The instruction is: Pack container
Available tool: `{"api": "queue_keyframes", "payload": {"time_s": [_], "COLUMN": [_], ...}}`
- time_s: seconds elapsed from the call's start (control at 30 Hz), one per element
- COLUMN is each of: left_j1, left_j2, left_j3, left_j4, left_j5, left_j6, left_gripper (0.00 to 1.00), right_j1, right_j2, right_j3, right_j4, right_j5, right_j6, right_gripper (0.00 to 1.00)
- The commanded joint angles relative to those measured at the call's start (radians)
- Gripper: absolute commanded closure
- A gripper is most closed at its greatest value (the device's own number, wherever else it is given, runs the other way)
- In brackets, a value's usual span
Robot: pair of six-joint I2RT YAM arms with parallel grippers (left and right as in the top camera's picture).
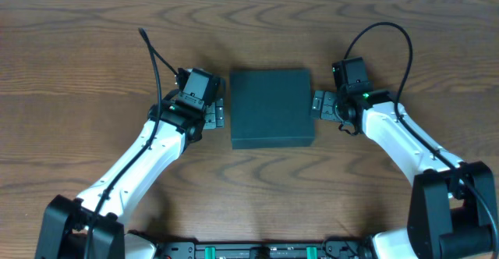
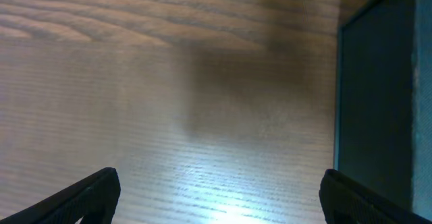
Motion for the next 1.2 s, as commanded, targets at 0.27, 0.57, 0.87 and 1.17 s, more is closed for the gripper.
{"api": "queue_keyframes", "payload": {"time_s": [0.27, 0.57, 0.87, 1.17], "left_j1": [0.004, 0.033, 0.043, 0.041], "left_j2": [0.045, 0.045, 0.034, 0.018], "left_j3": [0.007, 0.007, 0.007, 0.007], "left_j4": [0.048, 0.033, -0.048, -0.068], "left_j5": [0.042, 0.042, 0.041, 0.1], "left_j6": [0.028, 0.028, -0.018, -0.061], "left_gripper": [0.05, 0.05, 0.05, 0.05], "right_j1": [0.054, 0.107, 0.089, 0.089], "right_j2": [0.014, 0.014, 0.014, 0.014], "right_j3": [0.017, 0.017, 0.017, 0.017], "right_j4": [0.026, 0.051, 0.08, 0.113], "right_j5": [-0.098, -0.077, -0.059, -0.059], "right_j6": [-0.013, -0.011, -0.004, 0.004], "right_gripper": [0.01, 0.01, 0.01, 0.01]}}
